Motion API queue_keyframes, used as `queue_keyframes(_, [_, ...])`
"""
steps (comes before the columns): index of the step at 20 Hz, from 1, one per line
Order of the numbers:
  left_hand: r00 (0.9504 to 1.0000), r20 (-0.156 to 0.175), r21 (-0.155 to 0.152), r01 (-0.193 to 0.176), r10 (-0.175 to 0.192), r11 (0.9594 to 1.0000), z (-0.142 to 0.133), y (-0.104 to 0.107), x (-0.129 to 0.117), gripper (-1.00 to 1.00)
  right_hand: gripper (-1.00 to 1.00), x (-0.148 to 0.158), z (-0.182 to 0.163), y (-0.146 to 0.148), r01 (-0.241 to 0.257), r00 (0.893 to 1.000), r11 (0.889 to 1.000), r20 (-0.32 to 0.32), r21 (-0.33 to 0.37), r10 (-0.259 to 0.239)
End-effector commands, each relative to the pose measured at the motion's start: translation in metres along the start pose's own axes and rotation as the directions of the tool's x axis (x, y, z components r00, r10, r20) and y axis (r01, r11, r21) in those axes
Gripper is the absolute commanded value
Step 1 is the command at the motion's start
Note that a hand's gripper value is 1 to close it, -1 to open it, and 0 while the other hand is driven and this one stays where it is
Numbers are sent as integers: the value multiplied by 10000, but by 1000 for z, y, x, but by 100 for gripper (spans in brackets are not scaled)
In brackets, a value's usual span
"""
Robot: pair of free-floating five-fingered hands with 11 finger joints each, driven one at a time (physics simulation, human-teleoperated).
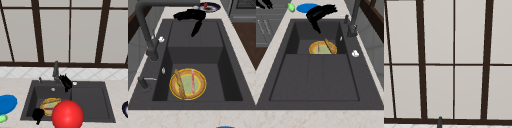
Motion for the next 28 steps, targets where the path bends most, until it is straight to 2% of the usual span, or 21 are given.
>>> queue_keyframes(1, [10000,0,0,0,0,10000,0,0,0,0,-100,-17,-21,5,256,9996,9986,-131,468,-250])
queue_keyframes(5, [10000,0,0,0,0,10000,0,0,0,0,-100,-31,-42,6,224,9995,9961,-224,852,-205])
queue_keyframes(9, [10000,0,0,0,0,10000,0,0,0,0,-100,-43,-55,7,494,9983,9858,-374,1606,-439])
queue_keyframes(13, [10000,0,0,0,0,10000,0,0,0,0,-100,-51,-68,7,976,9946,9625,-588,2532,-853])
queue_keyframes(17, [10000,0,0,0,0,10000,0,0,0,0,-100,-61,-84,11,1607,9865,9336,-833,3203,-1412])
queue_keyframes(19, [10000,0,0,0,0,10000,0,0,0,0,-100,-70,-100,5,1512,9883,9297,-710,3360,-1350])
queue_keyframes(23, [10000,0,0,0,0,10000,0,0,0,0,-100,-88,-128,4,1692,9856,9116,-704,3745,-1540])
queue_keyframes(25, [10000,0,0,0,0,10000,0,0,0,0,-100,-95,-140,9,1872,9823,8985,-782,3972,-1701])
queue_keyframes(26, [10000,0,0,0,0,10000,0,0,0,0,-100,-97,-142,15,1917,9814,8844,-867,4255,-1710])
queue_keyframes(27, [10000,0,0,0,0,10000,0,0,0,0,-100,-102,-142,25,1824,9832,8778,-874,4429,-1602])
queue_keyframes(28, [10000,0,0,0,0,10000,0,0,0,0,-100,-107,-146,27,1783,9839,8762,-871,4477,-1557])
